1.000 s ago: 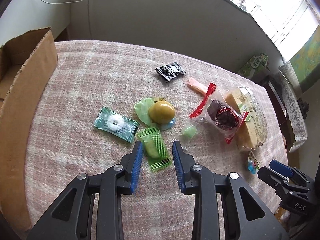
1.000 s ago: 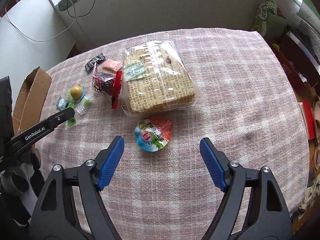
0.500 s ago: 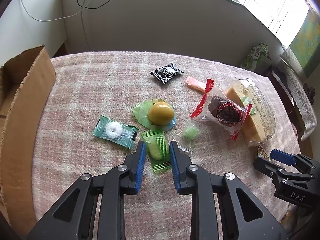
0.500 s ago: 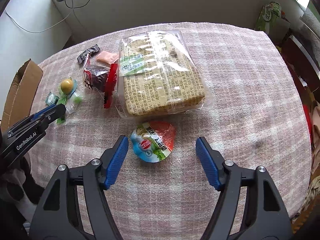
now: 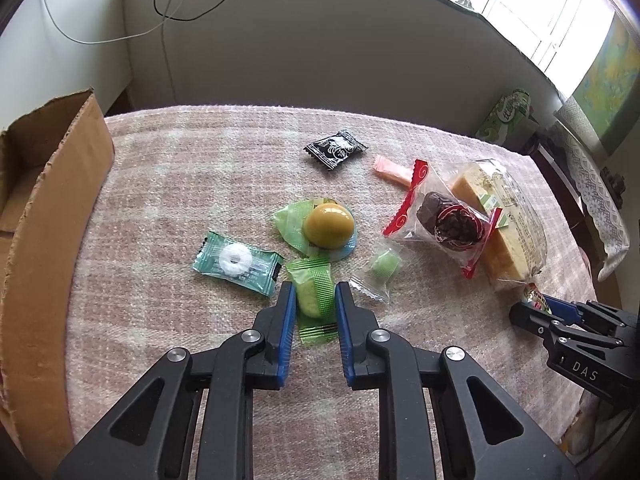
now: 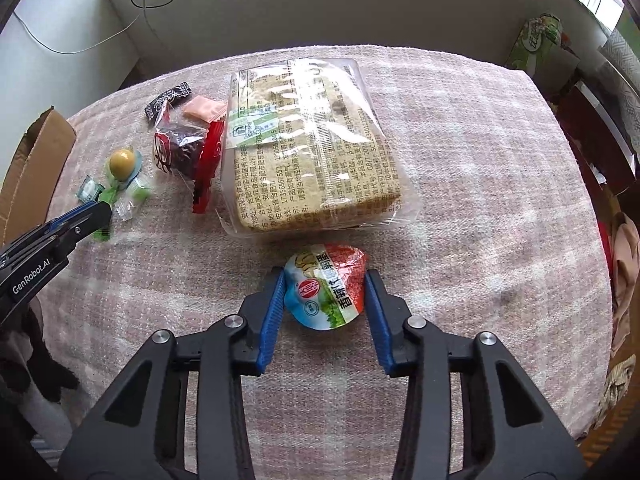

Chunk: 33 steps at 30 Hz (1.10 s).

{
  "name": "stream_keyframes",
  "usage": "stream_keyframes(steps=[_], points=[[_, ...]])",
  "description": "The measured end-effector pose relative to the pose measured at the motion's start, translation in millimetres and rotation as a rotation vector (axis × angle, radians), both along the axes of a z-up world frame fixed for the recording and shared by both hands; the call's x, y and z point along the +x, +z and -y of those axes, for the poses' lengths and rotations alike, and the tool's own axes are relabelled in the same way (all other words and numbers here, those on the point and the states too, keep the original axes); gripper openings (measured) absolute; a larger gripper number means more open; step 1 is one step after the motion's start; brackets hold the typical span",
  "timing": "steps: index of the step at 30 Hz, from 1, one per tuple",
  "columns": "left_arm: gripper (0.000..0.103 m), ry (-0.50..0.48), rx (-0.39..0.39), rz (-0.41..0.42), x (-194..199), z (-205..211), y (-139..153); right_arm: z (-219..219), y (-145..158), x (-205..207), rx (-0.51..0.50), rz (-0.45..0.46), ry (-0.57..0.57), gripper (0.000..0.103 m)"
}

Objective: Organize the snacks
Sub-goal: 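Grasp the round cup snack with the right tool while the left tool grasps the green candy, then carry both snacks into the box and open both tools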

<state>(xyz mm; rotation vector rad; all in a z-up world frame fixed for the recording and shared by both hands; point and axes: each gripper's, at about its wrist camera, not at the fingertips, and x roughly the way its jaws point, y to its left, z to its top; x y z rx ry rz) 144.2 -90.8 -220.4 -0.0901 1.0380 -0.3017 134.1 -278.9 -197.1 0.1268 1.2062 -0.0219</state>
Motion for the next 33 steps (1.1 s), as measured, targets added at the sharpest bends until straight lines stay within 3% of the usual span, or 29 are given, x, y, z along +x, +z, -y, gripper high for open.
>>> stream_keyframes(steps=[8,16,25,33], points=[[0.018,0.005,-0.027,0.012,-10.8,-12.1,14.6,12.1,16.6,-20.1,0.028,0.027,-0.017,0.039],[0.018,0.031,-0.063,0.045,-21.1,-33.5,41.8,5.6,54.9,-26.5,0.042,0.093,0.001,0.039],[0.018,0.117,-0.083,0.098,-29.3,-77.2,73.0,-48.9,94.4,3.0,0.065,0.173,0.116,0.039],[0.018,0.227,-0.074,0.126,-39.5,-131.5,84.1,-116.3,116.7,41.6,0.093,0.218,0.266,0.039]])
